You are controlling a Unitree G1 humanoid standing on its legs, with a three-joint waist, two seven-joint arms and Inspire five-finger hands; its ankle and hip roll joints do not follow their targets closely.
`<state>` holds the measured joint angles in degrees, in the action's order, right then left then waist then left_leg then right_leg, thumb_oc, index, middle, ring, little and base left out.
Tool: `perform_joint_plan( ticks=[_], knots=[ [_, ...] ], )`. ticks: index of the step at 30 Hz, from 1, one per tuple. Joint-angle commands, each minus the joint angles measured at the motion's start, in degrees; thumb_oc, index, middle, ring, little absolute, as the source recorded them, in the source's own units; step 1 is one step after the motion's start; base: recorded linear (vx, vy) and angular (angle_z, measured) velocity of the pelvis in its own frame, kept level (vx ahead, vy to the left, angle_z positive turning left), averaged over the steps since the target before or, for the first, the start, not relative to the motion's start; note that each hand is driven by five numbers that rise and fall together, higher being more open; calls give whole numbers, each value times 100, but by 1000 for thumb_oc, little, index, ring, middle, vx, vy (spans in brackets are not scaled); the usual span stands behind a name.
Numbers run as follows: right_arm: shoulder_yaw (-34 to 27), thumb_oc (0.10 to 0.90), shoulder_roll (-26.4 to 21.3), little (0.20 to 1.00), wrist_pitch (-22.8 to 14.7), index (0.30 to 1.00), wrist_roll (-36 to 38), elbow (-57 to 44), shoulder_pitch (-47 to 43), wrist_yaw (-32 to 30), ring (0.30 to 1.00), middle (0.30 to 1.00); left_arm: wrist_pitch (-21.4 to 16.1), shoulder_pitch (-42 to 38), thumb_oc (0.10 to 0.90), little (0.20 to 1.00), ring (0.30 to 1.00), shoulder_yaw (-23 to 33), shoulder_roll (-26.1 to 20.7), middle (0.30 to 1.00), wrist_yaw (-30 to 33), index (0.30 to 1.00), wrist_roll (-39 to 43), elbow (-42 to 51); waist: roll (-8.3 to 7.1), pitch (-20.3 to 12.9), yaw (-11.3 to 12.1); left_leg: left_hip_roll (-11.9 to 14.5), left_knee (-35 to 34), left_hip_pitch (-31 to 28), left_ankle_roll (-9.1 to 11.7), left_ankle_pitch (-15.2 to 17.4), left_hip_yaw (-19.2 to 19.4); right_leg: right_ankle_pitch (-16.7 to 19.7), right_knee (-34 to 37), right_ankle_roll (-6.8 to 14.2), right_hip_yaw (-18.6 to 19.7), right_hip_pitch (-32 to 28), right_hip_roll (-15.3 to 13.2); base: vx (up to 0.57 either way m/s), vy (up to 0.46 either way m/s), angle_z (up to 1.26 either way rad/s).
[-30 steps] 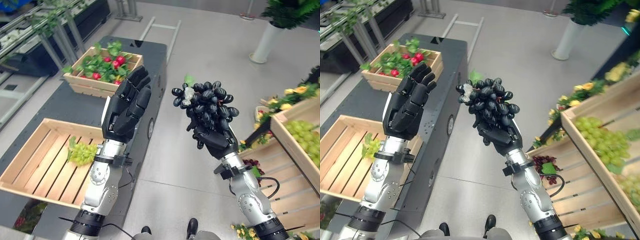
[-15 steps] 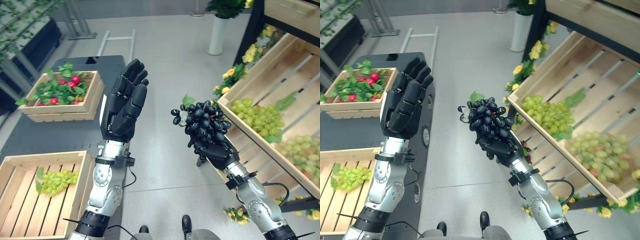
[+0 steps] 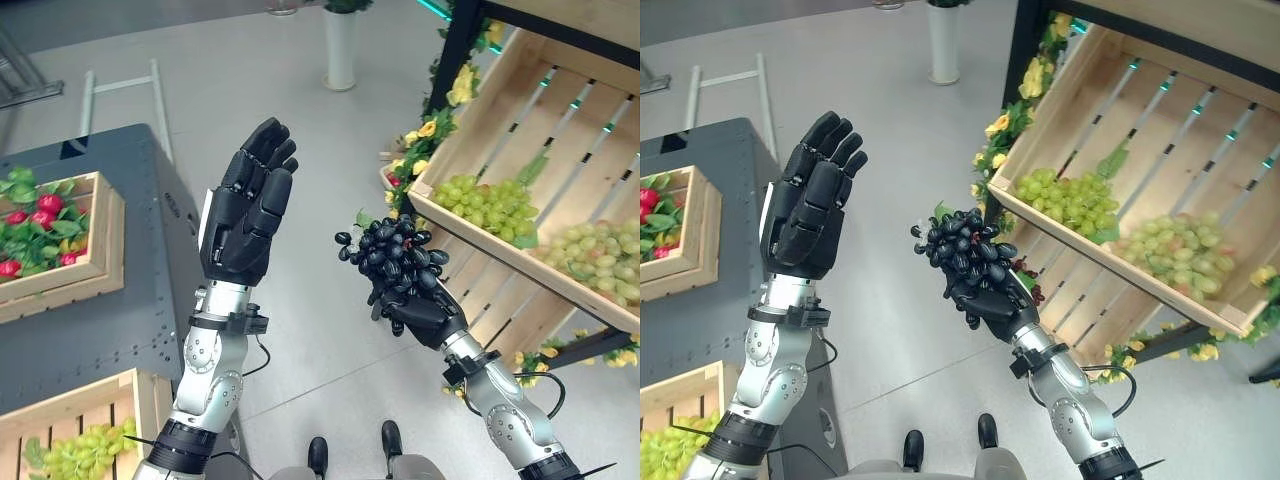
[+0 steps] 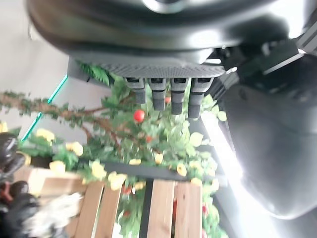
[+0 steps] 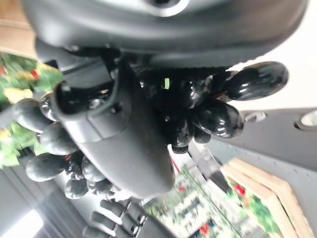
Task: Pick up the fruits from the basket on one side to the basket on the other side
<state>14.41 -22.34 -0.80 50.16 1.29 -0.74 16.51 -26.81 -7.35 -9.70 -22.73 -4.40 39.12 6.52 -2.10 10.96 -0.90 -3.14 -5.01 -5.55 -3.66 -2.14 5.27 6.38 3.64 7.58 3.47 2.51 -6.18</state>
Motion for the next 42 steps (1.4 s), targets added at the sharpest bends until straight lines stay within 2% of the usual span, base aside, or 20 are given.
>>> perform_joint_plan(
  ticks=[1, 2, 7, 8, 10, 11, 12, 17, 23, 28, 31, 35, 36, 37, 38, 39, 41, 42],
  knots=[
    [-229, 400, 13, 300, -285, 300, 574, -421, -405, 721, 300, 300, -557, -402, 800, 900, 900, 133, -132, 900, -81, 900, 45, 256, 99, -461, 36, 127, 283, 332, 157, 484, -289, -314, -1055, 192, -403, 309, -303, -119, -11, -43],
    [-202, 400, 3, 300, -199, 300, 621, -344, -364, 921, 300, 300, -527, -360, 800, 900, 900, 144, -142, 900, -64, 900, 54, 286, 108, -455, 95, 162, 354, 403, 122, 466, -194, -405, -1442, 127, -564, 310, -352, -96, -51, -26],
    [-178, 400, 2, 300, -191, 300, 616, -305, -326, 1003, 300, 300, -513, -341, 800, 900, 900, 145, -155, 900, -65, 900, 70, 298, 91, -450, 136, 175, 400, 437, 107, 475, -156, -382, -1481, 110, -653, 283, -423, -36, -101, -17],
    [63, 400, 99, 300, -276, 300, 519, 96, -382, 1332, 300, 300, -571, -285, 800, 900, 900, 163, -122, 900, -2, 900, -46, 262, -99, -489, 442, 297, 501, 545, 206, 550, -132, 96, -679, 228, -1065, -91, -1001, -108, -580, -47],
    [132, 400, 77, 300, -245, 300, 491, 189, -590, 1363, 300, 300, -664, -344, 800, 900, 900, 180, -165, 900, -4, 900, -113, 211, -205, -423, 516, 457, 576, 599, 306, 596, -33, 155, -476, 351, -1200, -99, -1099, -152, -611, -65],
    [167, 400, 6, 300, -211, 300, 555, 305, -821, 1441, 300, 300, -764, -408, 800, 900, 900, 218, -223, 900, 71, 900, -202, 174, -284, -353, 545, 614, 656, 695, 396, 578, 90, 116, -365, 399, -1343, -90, -1034, -206, -554, -85],
    [188, 400, -55, 300, -173, 300, 581, 350, -1019, 1425, 300, 300, -831, -531, 800, 900, 900, 250, -277, 900, 73, 900, -166, 123, -334, -279, 525, 741, 727, 832, 484, 536, 152, -18, -319, 418, -1315, -24, -873, -173, -469, -69],
    [150, 400, -220, 300, -106, 300, 541, 139, -984, 1532, 300, 300, -934, -633, 800, 900, 900, 299, -338, 900, 97, 900, -106, 57, -314, -33, 391, 1070, 545, 873, 662, 223, 166, -346, -536, 250, -1297, 89, -547, -75, -241, -34],
    [113, 400, -253, 300, -153, 300, 565, 412, -1050, 1582, 300, 300, -890, -741, 800, 900, 900, 220, -124, 900, -42, 900, -115, 46, -229, 37, 395, 1137, 245, 916, 820, 1, 23, -501, -393, 60, -1522, -14, -402, -17, -93, 1],
    [138, 400, -180, 300, -193, 300, 627, 623, -938, 1553, 300, 300, -884, -652, 800, 900, 900, 234, -23, 900, -2, 900, -219, 130, -167, 38, 433, 1126, 192, 899, 871, -33, -97, -615, -442, 16, -1548, -83, -389, 58, 4, 10],
    [121, 400, -152, 300, -317, 300, 637, 827, -1031, 1447, 300, 300, -1023, -759, 800, 900, 900, 190, -30, 900, 178, 900, -316, 60, -135, 142, 440, 1109, 278, 1046, 904, -28, -129, -699, -570, -17, -1573, 21, -358, -31, 7, 7],
    [72, 400, -135, 300, -542, 300, 744, 1060, -1442, 1174, 300, 300, -1239, -1027, 800, 900, 900, 169, -62, 900, 453, 900, -440, -82, -98, 480, 464, 1052, 653, 1462, 961, 1, -215, -818, -888, -87, -1566, 303, -332, -128, -7, 21],
    [27, 400, -115, 300, -662, 300, 756, 1186, -1718, 1061, 300, 300, -1390, -1202, 800, 900, 900, 152, -96, 900, 590, 900, -432, -162, -76, 693, 476, 1030, 953, 1772, 978, 23, -221, -857, -1116, -135, -1572, 537, -340, -157, -7, 15],
    [25, 400, -114, 300, -663, 300, 756, 1190, -1727, 1062, 300, 300, -1393, -1212, 800, 900, 900, 151, -97, 900, 592, 900, -433, -167, -77, 688, 473, 1030, 979, 1800, 977, 33, -226, -864, -1132, -135, -1573, 559, -342, -233, -6, 17],
    [14, 400, -120, 300, -820, 300, 737, 1340, -2016, 941, 300, 300, -1514, -1383, 800, 900, 900, 108, -67, 900, 758, 900, -542, -262, -52, 888, 482, 1009, 1383, 2127, 999, 90, -269, -898, -1418, -181, -1544, 825, -368, -137, -1, 11],
    [12, 400, -129, 300, -842, 300, 750, 1378, -2105, 912, 300, 300, -1522, -1427, 800, 900, 900, 100, -62, 900, 796, 900, -561, -280, -49, 937, 485, 1007, 1515, 2226, 1008, 119, -281, -915, -1503, -196, -1530, 900, -375, -187, -4, 13],
    [31, 400, -199, 300, -1022, 300, 899, 1591, -2591, 699, 300, 300, -1621, -1668, 800, 900, 900, 11, -60, 900, 1014, 900, -625, -443, -25, 1177, 490, 1032, 2236, 2720, 1048, 295, -345, -1042, -2034, -294, -1453, 1292, -419, -130, -1, 7],
    [27, 400, -212, 300, -1036, 300, 923, 1613, -2641, 683, 300, 300, -1626, -1693, 800, 900, 900, 10, -52, 900, 1029, 900, -633, -457, -21, 1200, 491, 1038, 2329, 2784, 1052, 330, -351, -1065, -2097, -305, -1447, 1340, -428, -89, 10, 3]
  ],
)
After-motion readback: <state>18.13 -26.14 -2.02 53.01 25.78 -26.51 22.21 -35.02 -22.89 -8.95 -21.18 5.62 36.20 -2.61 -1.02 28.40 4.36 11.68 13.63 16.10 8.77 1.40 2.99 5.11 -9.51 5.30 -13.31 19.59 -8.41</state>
